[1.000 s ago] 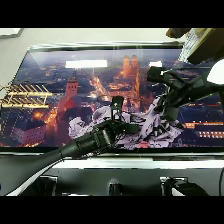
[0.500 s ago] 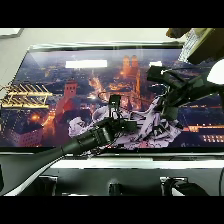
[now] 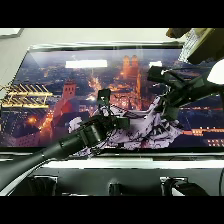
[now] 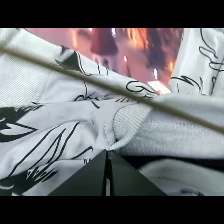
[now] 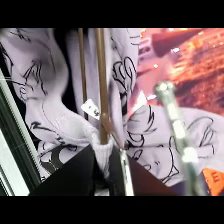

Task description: Fold the clothes and pants, and hang the long-sleeved shirts on hangers.

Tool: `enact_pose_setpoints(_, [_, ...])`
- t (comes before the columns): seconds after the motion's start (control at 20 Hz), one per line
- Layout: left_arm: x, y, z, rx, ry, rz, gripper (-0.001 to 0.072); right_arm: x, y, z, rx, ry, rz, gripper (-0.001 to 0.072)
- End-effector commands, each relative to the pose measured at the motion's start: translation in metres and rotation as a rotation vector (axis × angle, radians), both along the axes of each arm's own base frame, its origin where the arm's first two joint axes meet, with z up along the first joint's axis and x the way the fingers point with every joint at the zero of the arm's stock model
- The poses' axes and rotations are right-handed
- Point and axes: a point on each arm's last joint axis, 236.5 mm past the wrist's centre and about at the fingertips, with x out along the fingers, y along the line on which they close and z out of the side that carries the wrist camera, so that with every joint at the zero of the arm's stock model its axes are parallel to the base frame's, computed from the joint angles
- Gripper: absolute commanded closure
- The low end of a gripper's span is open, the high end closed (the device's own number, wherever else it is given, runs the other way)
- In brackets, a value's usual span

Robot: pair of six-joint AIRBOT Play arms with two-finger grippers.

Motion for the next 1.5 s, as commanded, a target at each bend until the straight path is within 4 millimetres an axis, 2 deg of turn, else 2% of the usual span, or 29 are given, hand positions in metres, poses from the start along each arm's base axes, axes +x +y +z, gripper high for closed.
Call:
enact_pose_setpoints(0.0, [-0.002,0.013,0.011,0.021,0.000,0.000,0.0688,-0.007,-0.005,-0.003,-0.023,0.033,-0.010,0.0680])
enact_pose_setpoints(0.15, [0.001,0.034,0.000,0.060,0.063,0.060,0.0688,-0.007,-0.014,-0.004,-0.048,0.044,-0.060,0.0680])
enact_pose_setpoints(0.4, [0.031,0.060,0.007,0.026,0.077,0.101,0.0687,-0.019,-0.020,0.004,-0.070,0.038,-0.060,0.0680])
enact_pose_setpoints(0.65, [0.051,0.066,0.012,-0.036,0.075,0.106,0.0688,-0.026,-0.022,0.006,-0.071,0.052,-0.070,0.0680])
enact_pose_setpoints(0.9, [0.053,0.064,0.018,-0.053,0.059,0.102,0.0688,-0.028,-0.028,0.004,-0.098,0.064,-0.087,0.0681])
enact_pose_setpoints(1.45, [0.053,0.070,0.051,-0.098,0.008,0.100,0.0687,-0.023,-0.038,0.002,-0.136,0.047,-0.109,0.0681])
